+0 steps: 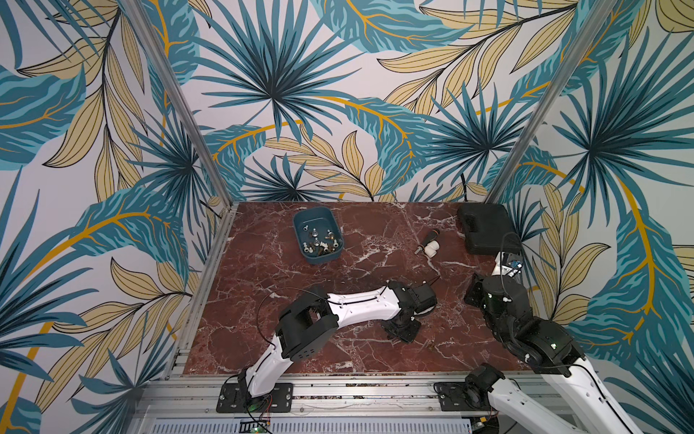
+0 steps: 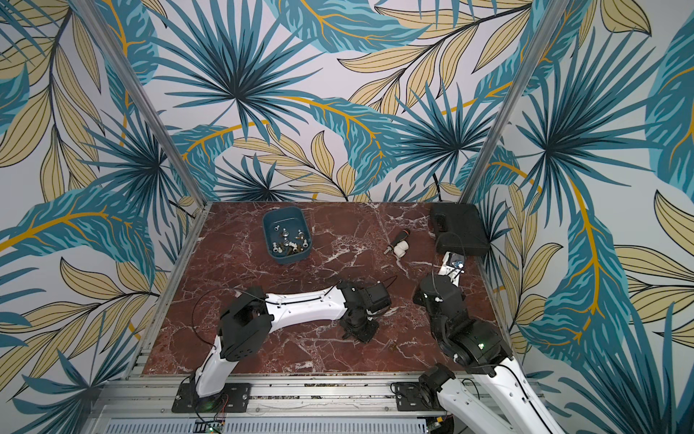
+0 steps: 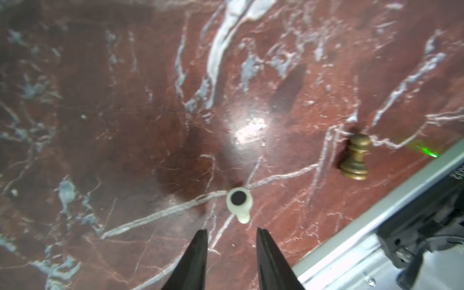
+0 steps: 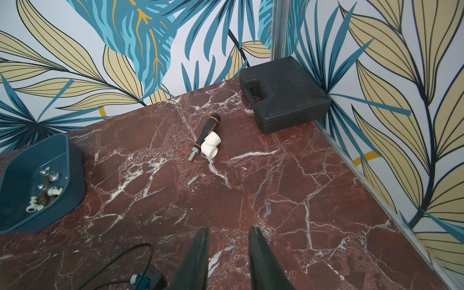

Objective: Put the chess pieces into the storage box
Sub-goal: Pick up the chess piece at the center of the board.

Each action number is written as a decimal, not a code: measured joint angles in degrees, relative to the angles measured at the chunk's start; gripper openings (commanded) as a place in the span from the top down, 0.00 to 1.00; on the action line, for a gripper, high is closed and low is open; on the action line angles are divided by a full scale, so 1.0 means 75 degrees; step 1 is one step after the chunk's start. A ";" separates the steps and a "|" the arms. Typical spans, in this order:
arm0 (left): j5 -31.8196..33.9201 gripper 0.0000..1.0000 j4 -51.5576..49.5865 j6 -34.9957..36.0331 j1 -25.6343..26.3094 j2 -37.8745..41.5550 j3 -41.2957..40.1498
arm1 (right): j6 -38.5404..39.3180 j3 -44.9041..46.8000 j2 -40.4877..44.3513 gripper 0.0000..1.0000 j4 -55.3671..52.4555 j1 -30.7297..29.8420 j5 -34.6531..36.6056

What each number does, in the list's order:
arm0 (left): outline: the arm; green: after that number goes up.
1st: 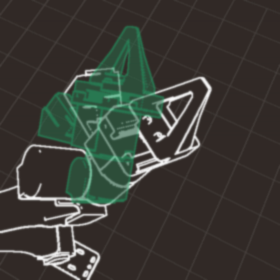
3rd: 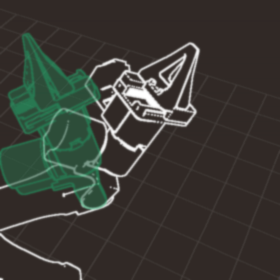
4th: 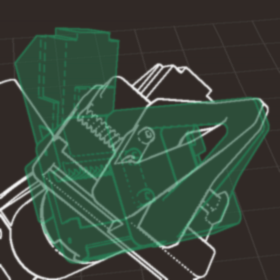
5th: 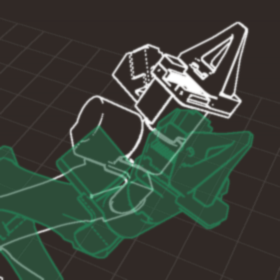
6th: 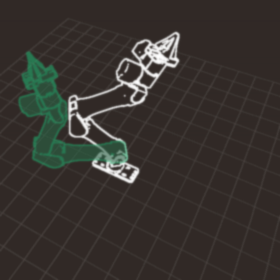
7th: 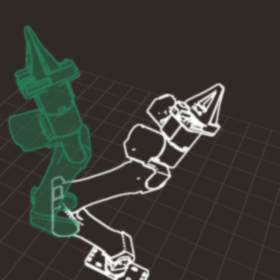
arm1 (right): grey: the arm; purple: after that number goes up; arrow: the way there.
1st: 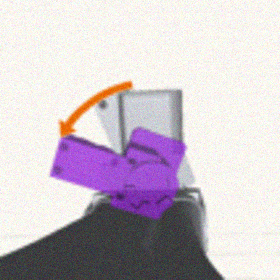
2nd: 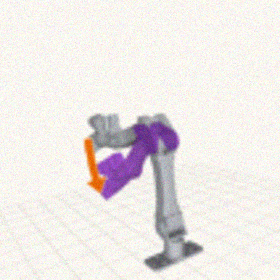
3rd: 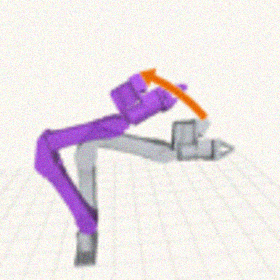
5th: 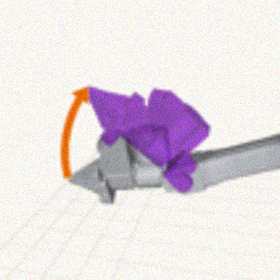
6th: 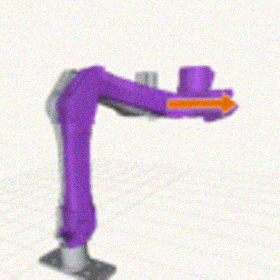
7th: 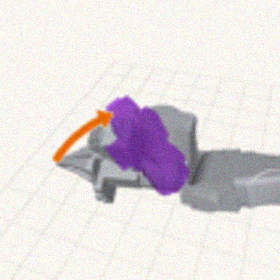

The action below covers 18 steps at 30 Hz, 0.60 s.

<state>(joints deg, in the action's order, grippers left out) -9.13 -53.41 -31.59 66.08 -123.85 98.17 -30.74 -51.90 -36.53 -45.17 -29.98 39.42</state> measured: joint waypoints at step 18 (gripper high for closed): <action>0.0321 0.81 -0.0997 0.0163 0.0050 -0.1005 0.1268 | 0.0108 0.0044 -0.0093 0.69 -0.0026 0.0000 0.0029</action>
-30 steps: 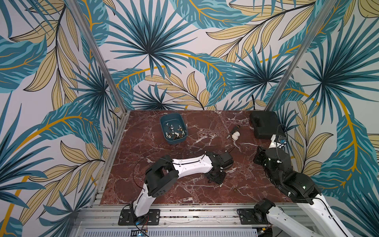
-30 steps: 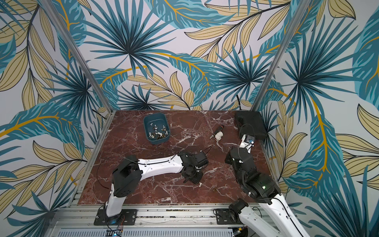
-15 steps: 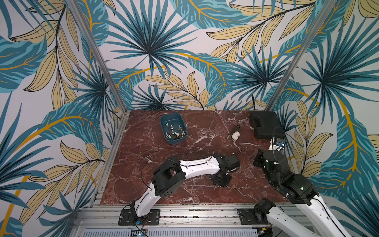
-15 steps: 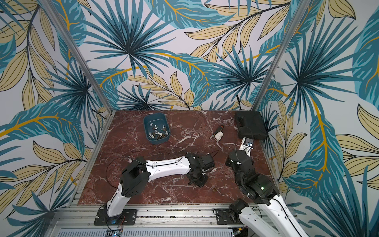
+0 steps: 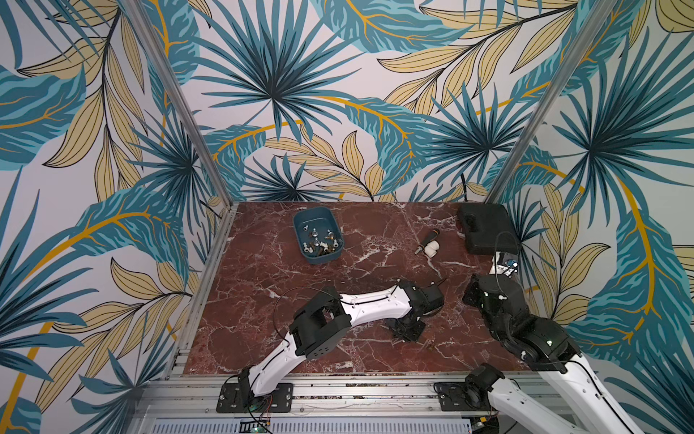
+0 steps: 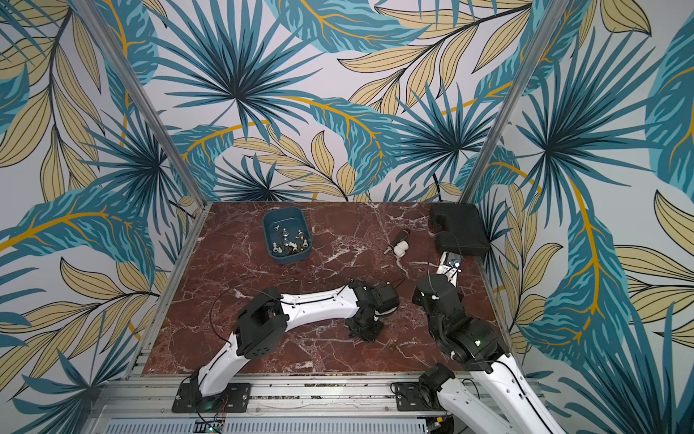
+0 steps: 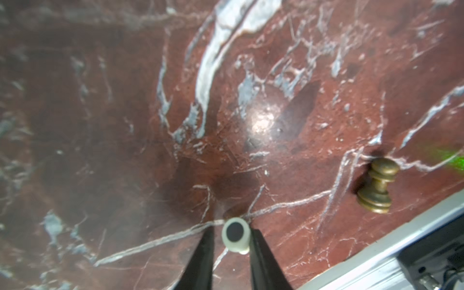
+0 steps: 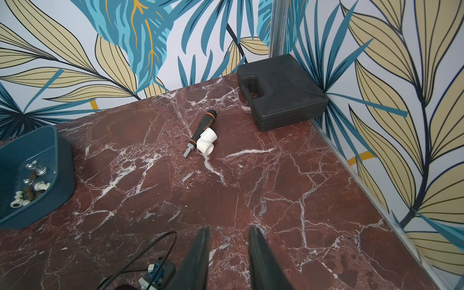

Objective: Put the chess pieces into the storage box
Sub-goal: Pick up the chess piece at the center of the board.

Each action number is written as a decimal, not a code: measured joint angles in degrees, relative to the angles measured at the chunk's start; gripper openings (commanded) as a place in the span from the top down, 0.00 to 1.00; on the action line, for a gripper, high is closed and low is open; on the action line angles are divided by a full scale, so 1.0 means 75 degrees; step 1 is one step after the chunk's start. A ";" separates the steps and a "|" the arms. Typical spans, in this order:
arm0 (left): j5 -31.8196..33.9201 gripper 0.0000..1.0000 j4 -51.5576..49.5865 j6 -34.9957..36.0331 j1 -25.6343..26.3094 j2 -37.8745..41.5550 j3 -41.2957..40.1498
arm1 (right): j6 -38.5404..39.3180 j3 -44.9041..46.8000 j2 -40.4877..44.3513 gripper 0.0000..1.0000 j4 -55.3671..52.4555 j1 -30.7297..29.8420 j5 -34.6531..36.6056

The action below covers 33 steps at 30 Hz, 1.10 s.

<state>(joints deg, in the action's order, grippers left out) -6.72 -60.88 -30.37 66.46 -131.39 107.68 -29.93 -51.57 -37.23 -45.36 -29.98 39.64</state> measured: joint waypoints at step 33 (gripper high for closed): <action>0.1067 0.96 -0.0458 0.0691 -0.1664 0.1230 0.0303 | 0.0082 -0.0137 -0.0831 0.69 0.0096 0.0000 -0.0038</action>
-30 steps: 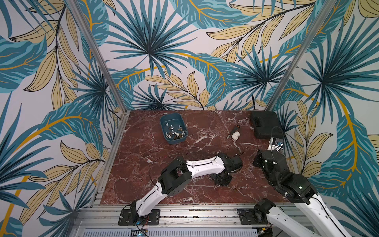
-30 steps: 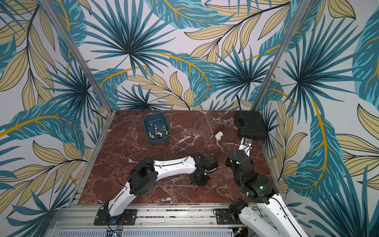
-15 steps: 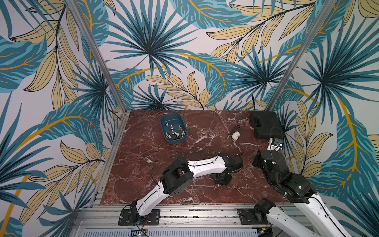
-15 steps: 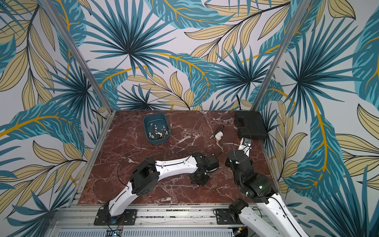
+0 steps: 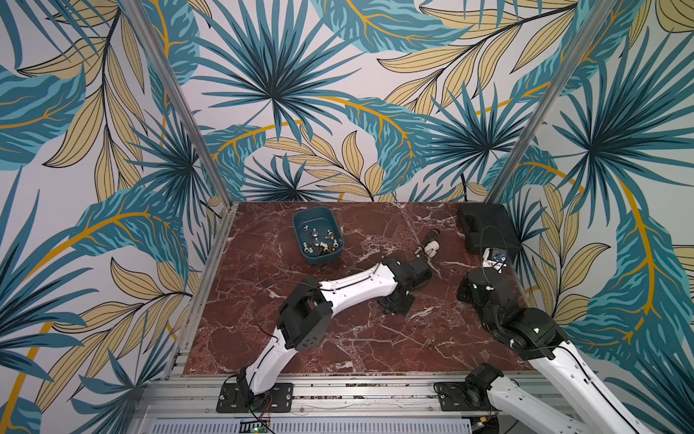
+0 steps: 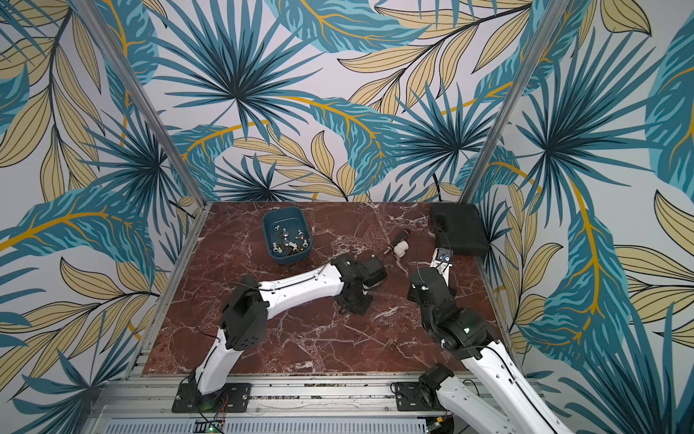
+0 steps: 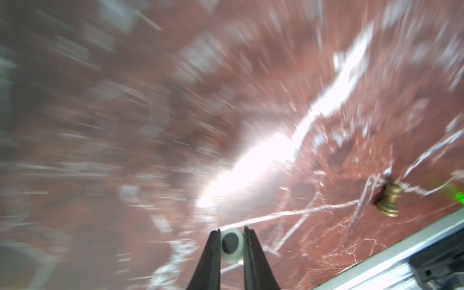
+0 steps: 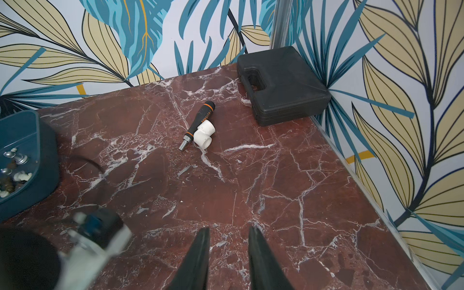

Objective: Put the chess pieces into the storage box
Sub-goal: Pick up the chess piece at the center of the board, then place the chess piece in the storage box.

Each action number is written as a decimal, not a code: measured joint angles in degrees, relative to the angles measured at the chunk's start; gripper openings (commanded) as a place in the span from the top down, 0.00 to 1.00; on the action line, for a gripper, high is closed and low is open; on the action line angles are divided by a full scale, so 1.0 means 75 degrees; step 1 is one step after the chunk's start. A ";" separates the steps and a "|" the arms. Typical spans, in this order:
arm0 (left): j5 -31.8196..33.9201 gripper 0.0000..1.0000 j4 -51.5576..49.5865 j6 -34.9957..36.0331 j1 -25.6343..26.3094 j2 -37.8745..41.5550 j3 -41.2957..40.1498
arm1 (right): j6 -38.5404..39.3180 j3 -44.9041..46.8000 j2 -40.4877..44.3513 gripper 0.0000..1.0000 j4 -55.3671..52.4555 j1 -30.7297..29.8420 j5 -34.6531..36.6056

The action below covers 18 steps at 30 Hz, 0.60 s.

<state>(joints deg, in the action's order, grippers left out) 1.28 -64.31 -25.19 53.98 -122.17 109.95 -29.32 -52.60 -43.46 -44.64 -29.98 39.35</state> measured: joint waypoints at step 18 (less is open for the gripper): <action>0.1769 0.91 0.0694 0.1737 -0.5225 -0.1816 0.2617 | -0.0248 -0.0117 -0.1405 0.69 0.0717 0.0000 -0.0947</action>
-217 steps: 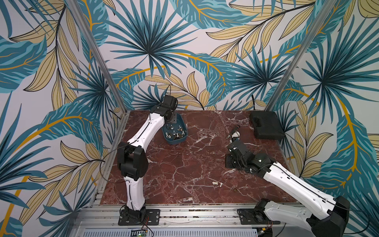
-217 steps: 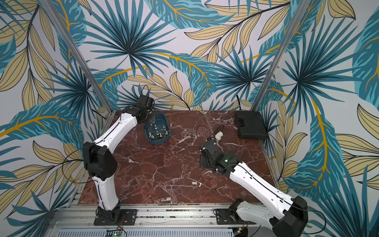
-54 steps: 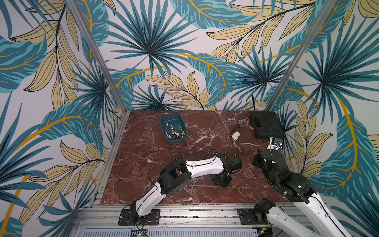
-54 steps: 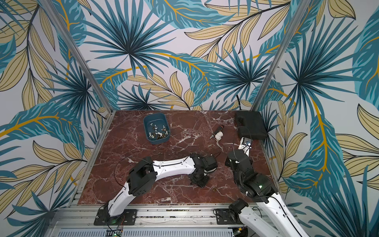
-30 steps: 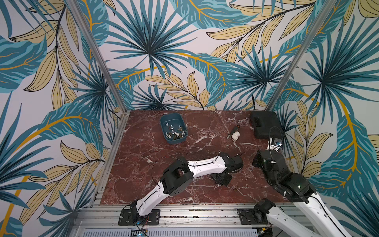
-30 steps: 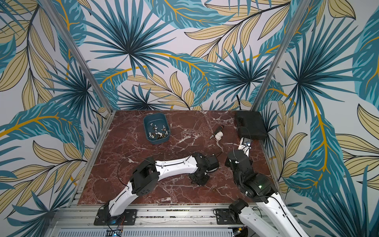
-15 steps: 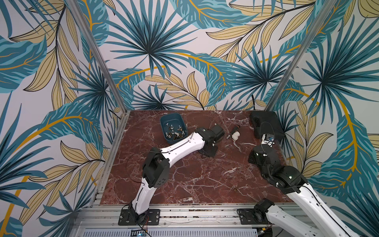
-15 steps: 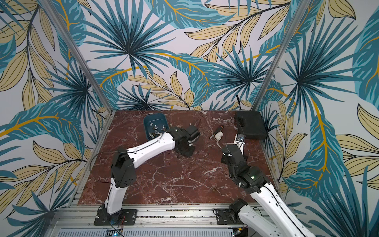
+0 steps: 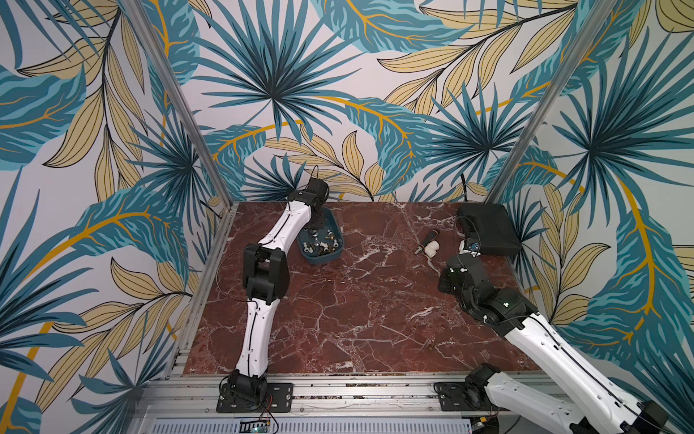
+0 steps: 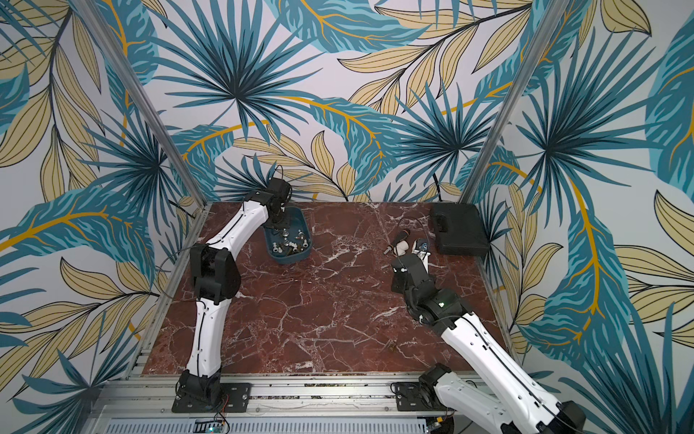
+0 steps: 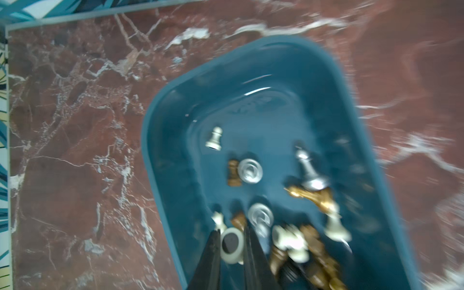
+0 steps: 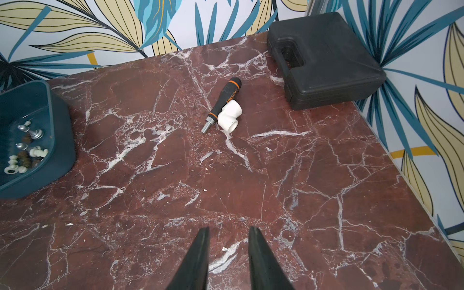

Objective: Put the chess pieces into the storage box
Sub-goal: Place the chess piece in the storage box.

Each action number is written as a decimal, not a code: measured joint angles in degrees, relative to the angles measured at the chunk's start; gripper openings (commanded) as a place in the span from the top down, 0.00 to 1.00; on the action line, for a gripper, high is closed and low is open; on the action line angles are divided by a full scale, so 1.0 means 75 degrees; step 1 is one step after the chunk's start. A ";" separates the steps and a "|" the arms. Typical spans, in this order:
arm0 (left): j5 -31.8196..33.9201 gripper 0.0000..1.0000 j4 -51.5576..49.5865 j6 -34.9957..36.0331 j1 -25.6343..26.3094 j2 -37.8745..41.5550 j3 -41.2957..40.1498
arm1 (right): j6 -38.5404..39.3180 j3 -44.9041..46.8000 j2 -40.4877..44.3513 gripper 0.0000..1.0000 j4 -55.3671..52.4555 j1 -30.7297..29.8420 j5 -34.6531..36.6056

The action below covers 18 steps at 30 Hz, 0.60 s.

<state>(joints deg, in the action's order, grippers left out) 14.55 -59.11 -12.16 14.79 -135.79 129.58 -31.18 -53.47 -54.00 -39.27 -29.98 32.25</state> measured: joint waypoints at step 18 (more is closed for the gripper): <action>-0.0125 0.64 0.0020 0.0020 -0.0181 0.0102 0.0326 | -0.1177 -0.0017 -0.0256 0.64 -0.1087 -0.0023 -0.0889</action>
<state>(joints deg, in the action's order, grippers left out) 13.61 -58.96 -12.01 13.43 -135.02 132.03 -40.01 -53.60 -55.92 -47.42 -30.15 25.58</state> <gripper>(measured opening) 0.362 0.356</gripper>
